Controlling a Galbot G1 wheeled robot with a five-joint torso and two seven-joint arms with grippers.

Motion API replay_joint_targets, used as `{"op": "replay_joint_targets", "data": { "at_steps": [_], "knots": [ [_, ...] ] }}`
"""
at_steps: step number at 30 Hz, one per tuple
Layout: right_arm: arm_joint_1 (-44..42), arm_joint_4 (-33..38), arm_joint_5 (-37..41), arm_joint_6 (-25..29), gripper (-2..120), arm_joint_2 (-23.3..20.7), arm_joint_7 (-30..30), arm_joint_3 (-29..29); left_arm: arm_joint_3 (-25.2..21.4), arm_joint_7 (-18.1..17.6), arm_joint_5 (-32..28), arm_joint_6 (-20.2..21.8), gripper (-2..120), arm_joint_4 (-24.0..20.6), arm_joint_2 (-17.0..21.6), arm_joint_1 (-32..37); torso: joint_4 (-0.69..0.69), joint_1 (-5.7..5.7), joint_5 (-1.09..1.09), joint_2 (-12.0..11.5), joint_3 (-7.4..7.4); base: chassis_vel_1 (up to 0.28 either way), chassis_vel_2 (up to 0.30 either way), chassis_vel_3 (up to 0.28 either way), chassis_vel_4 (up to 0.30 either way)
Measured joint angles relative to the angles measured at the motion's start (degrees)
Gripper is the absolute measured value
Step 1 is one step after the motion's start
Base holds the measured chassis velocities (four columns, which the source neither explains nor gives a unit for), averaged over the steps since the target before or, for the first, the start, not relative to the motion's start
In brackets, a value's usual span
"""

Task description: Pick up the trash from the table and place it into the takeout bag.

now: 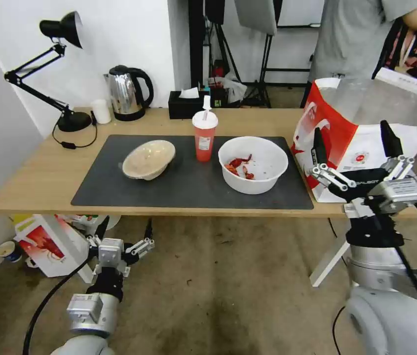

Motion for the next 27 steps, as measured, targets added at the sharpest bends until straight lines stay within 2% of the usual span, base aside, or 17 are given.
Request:
{"op": "replay_joint_targets", "data": {
  "at_steps": [5,15,23,26,27],
  "knots": [
    [-1.0,0.4,1.5,-1.0,100,-0.5,-0.9,0.3,0.0,0.0,0.0,0.0,100,0.0,0.0,0.0,0.0,0.0,0.01,0.0,0.0,0.0,0.0,0.0,0.0],
    [-1.8,0.1,1.9,-3.4,100,-1.4,-3.6,-3.2,0.0,0.0,0.0,0.0,100,0.0,0.0,0.0,0.0,0.0,0.0,0.0,-0.01,0.0,0.0,0.0,0.0],
    [-0.2,-2.0,6.8,-8.0,100,-5.5,-5.6,-5.1,0.0,0.0,0.0,0.0,100,0.0,0.0,0.0,0.0,0.0,0.02,0.0,-0.01,0.0,0.0,0.0,0.0],
    [1.9,-2.1,11.6,-12.2,100,-9.1,-5.9,-5.1,0.0,0.0,0.0,0.0,100,0.0,0.0,0.0,0.01,0.0,0.01,0.0,-0.01,0.0,0.0,0.0,0.0],
    [1.9,-2.1,11.6,-12.2,100,-9.1,-5.9,-5.1,0.0,0.0,0.0,0.0,100,0.0,0.0,0.0,0.01,0.0,0.01,0.0,-0.01,0.0,0.0,0.0,0.0]
  ]
}}
